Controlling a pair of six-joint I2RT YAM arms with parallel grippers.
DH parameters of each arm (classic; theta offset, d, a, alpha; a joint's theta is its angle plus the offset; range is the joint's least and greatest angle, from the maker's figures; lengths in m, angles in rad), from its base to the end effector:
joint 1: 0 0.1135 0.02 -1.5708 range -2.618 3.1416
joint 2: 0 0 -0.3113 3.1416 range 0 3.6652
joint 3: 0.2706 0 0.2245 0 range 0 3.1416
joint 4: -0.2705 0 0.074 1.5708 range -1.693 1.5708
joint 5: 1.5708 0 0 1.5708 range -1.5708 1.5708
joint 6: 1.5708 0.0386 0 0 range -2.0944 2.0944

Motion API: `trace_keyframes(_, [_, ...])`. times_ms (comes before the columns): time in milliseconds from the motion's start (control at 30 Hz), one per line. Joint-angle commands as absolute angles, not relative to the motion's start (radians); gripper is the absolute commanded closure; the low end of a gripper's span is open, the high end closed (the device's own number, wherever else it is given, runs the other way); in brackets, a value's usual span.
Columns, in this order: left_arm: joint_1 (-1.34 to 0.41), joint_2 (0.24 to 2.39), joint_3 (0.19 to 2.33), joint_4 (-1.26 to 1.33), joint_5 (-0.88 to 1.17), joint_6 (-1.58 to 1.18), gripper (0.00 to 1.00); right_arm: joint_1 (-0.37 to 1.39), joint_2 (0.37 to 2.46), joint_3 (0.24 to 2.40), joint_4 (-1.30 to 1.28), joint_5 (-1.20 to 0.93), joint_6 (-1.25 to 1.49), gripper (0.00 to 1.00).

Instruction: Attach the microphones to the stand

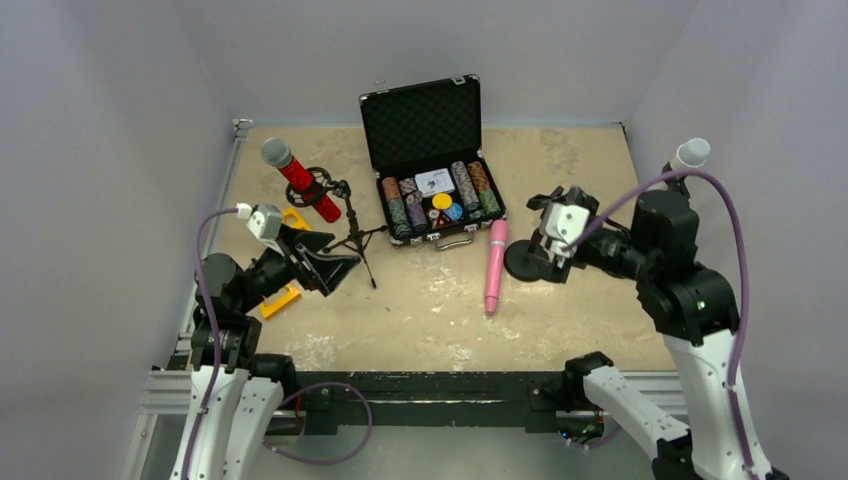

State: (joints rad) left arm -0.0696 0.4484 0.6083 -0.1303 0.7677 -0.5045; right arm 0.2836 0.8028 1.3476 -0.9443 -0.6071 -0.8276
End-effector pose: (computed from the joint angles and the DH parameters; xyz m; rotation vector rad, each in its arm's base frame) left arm 0.0432 -0.0299 0.3452 0.2895 1.6202 -1.0318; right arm 0.0467 0.0365 0.4598 -1.3113 1.3784 0.2300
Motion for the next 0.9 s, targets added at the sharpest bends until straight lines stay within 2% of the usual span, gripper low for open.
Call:
trace_keyframes(0, [-0.18, 0.504, 0.678, -0.2, 0.793, -0.478, 0.01, 0.224, 0.685, 1.21, -1.034, -0.972, -0.846, 0.11])
trace_keyframes(167, [-0.408, 0.561, 0.709, -0.29, 0.679, -0.469, 0.01, 0.191, 0.618, 0.957, -0.957, -0.999, -0.824, 0.11])
trace_keyframes(333, [-0.82, 0.727, 0.791, -0.371, 0.367, -0.443, 0.01, 0.112, 0.604, 0.785, -0.76, -1.035, -0.698, 0.11])
trace_keyframes(400, [-0.918, 0.821, 0.838, -0.379, 0.268, -0.454, 0.01, 0.09, 0.602, 0.784, -0.751, -0.992, -0.671, 0.11])
trace_keyframes(533, [-0.993, 1.003, 0.898, -0.326, 0.149, -0.502, 0.01, 0.051, 0.592, 0.756, -0.66, -0.904, -0.558, 0.11])
trace_keyframes(867, [-1.013, 1.482, 1.118, -0.225, -0.034, -0.675, 0.02, 0.003, 0.582, 0.706, -0.474, -0.675, -0.318, 0.1])
